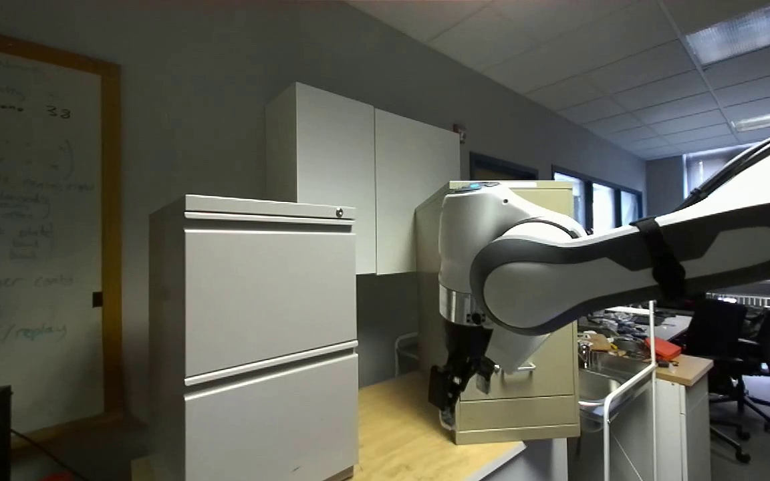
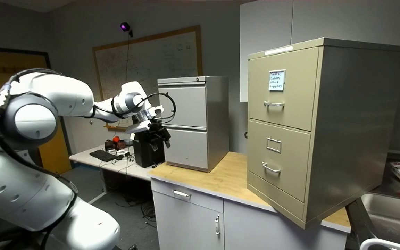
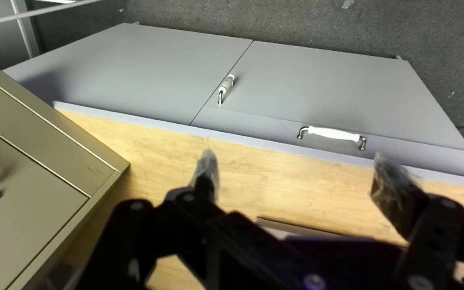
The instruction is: Open the bottom drawer of the cabinet to the right.
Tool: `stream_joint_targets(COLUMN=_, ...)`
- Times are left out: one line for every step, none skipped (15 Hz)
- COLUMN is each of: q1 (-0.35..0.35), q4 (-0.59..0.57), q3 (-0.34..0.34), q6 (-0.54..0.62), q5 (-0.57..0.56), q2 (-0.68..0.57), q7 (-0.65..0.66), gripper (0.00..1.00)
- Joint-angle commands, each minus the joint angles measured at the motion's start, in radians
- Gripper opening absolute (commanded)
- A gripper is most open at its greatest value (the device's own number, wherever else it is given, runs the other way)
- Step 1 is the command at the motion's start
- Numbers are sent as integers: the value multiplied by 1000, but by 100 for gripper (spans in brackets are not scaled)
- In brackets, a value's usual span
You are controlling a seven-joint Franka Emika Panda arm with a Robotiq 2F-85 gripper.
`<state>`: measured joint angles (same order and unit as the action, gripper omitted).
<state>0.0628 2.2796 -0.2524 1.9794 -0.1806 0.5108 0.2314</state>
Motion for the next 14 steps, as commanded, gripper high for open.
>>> stream_joint_targets(q1=-28, q4=12, q3=82, q6=47, q5=22, q2=9, q7=30, gripper=100)
stream_joint_targets(q1=-40, q4=22, q3=114, q6=73, q5=42, q2=12, q7=33, gripper=100)
stream_joint_targets(q1=-53, q4=28, q3=144, q6=93, q5=62, q2=15, q7=37, gripper=100)
stream_joint_targets(q1=-62, q4=33, q3=171, q6=107, q5=86, q2=19, q7=33, gripper=100)
stream_joint_targets(q1=-78, q4=41, q3=199, q6=124, q5=107, q2=23, q7=32, gripper=100)
stream_joint_targets(q1=-95, q4=53, q3=231, q6=146, q5=128, q2=25, q7=25, gripper=100)
stream_joint_targets(q1=-110, q4=60, q3=257, q6=160, q5=152, q2=28, q7=26, gripper=100)
stream_joint_targets(q1=-130, q4=76, q3=287, q6=184, q5=174, q2=32, q7=20, gripper=100)
stream_joint_targets(q1=-150, q4=89, q3=312, q6=204, q5=194, q2=34, q7=22, gripper=100)
stream_joint_targets(q1=-168, q4=100, q3=335, q6=222, q5=216, q2=37, q7=25, gripper=100)
stream_joint_targets(q1=-191, q4=118, q3=361, q6=250, q5=236, q2=37, q7=24, gripper=100)
stream_joint_targets(q1=-210, q4=133, q3=385, q6=273, q5=260, q2=40, q7=24, gripper=100)
stream_joint_targets(q1=-228, q4=147, q3=403, q6=295, q5=282, q2=42, q7=29, gripper=100)
stream_joint_targets(q1=-246, q4=162, q3=424, q6=322, q5=307, q2=41, q7=30, gripper=100)
